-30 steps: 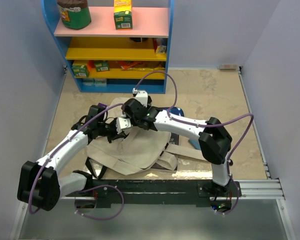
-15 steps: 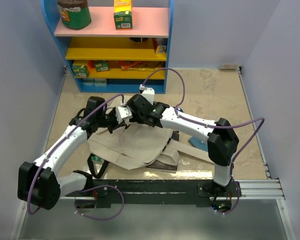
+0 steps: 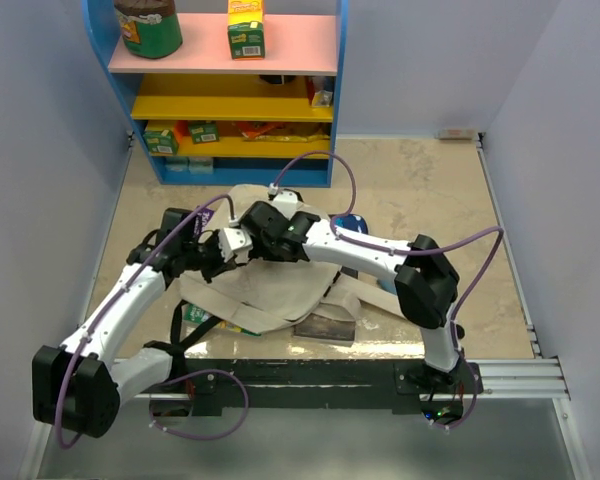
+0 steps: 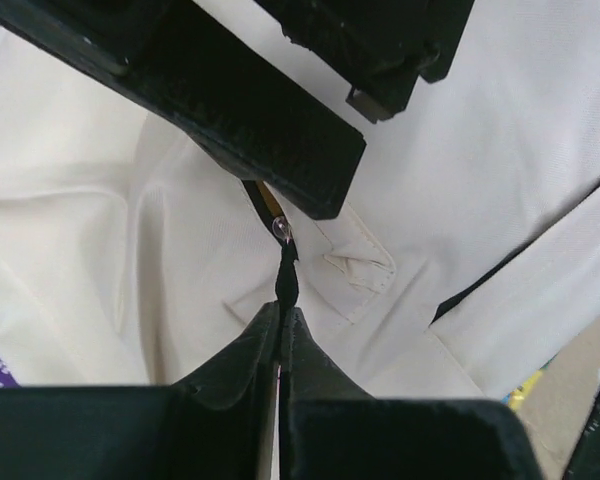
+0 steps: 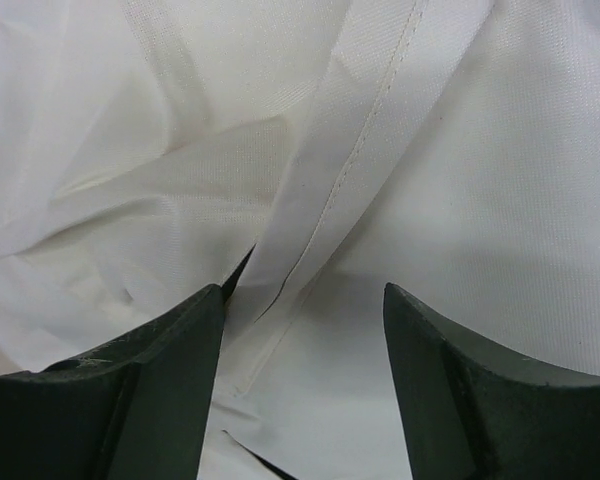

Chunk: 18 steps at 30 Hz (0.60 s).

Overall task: Pack the student bag
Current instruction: Unzip the student bag at the center of the board.

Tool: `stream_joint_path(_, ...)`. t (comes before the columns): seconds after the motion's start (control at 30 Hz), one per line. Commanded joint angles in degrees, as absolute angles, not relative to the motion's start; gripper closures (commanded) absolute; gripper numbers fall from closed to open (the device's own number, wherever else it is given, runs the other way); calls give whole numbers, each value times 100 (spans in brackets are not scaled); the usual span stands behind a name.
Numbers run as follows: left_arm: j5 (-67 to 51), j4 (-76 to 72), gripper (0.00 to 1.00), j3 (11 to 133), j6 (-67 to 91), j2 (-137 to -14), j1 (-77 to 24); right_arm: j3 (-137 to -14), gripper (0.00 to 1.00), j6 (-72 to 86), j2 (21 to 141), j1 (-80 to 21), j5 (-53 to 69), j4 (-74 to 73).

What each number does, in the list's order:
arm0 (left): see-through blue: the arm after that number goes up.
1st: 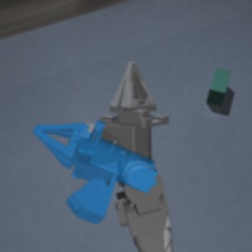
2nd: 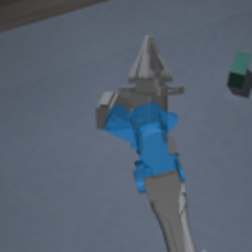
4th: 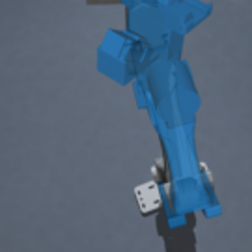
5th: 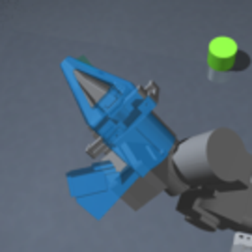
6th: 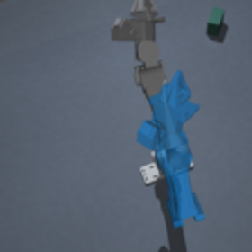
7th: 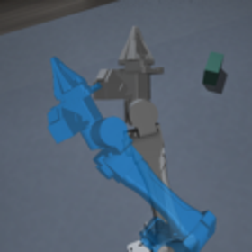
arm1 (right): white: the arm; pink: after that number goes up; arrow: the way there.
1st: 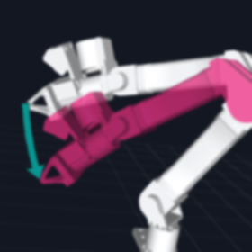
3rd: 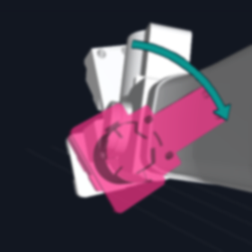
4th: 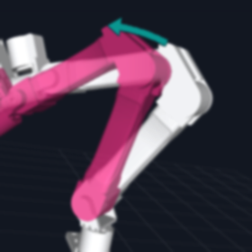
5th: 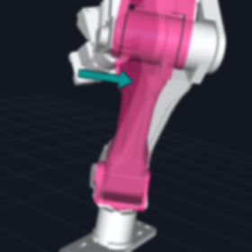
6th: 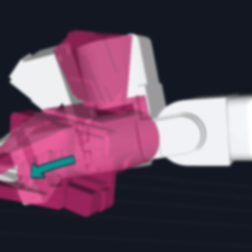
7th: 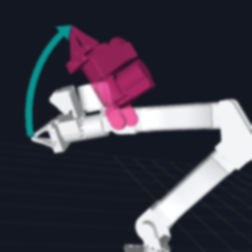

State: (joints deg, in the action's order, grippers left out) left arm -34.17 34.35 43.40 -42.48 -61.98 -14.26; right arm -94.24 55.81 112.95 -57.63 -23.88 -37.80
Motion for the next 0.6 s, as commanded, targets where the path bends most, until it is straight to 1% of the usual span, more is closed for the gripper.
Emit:
stream_joint_path(0.0, -4139, 3981, 90, 4078, -5458, -5687, -1740, -9562, 35, 5748, 11654, -5590, -2487, -3718)
stream_joint_path(0.03, -4157, 4025, 87, 4069, -5493, -5660, -1740, -9562, 37, 5757, 11698, -5581, -2513, -3726)
stream_joint_path(0.17, -4201, 4166, 79, 4052, -5651, -5599, -1740, -9405, 40, 5739, 11751, -5529, -2645, -3683)
stream_joint_path(0.3, -4228, 4184, 73, 3990, -5661, -5537, -1749, -8790, 47, 5835, 11383, -5476, -2654, -3209)
stream_joint_path(0.43, -3816, 3500, 72, 3981, -4968, -5546, -1740, -8079, 61, 6011, 10883, -5467, -2654, -2691)
stream_joint_path(0.57, -3016, 2305, 73, 4104, -3608, -5668, -1740, -7018, 70, 6178, 10267, -5467, -2549, -1813)
